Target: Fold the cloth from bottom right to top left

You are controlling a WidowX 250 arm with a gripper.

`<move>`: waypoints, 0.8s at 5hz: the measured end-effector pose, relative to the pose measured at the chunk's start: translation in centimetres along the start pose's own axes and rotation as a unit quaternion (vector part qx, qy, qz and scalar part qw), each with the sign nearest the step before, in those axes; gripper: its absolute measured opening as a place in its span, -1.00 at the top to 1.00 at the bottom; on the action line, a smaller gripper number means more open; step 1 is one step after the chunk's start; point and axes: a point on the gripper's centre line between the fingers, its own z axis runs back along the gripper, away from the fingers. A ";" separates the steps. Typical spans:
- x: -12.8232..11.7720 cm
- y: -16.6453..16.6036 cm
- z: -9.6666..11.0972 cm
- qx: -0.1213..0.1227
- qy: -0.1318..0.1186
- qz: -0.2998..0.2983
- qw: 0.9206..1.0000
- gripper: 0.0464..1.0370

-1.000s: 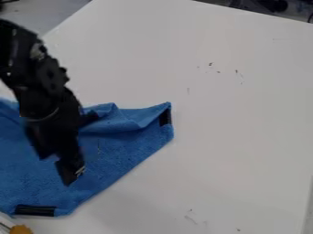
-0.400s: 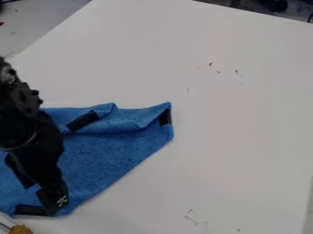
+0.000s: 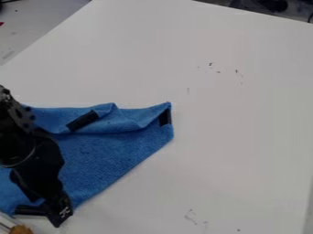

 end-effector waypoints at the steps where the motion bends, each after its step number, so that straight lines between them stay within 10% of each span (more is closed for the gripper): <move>1: 0.2 0.4 -0.3 -0.003 -0.006 0.001 1.000 -0.86; 4: 1.0 1.8 -0.7 0.021 -0.010 -0.013 1.000 0.50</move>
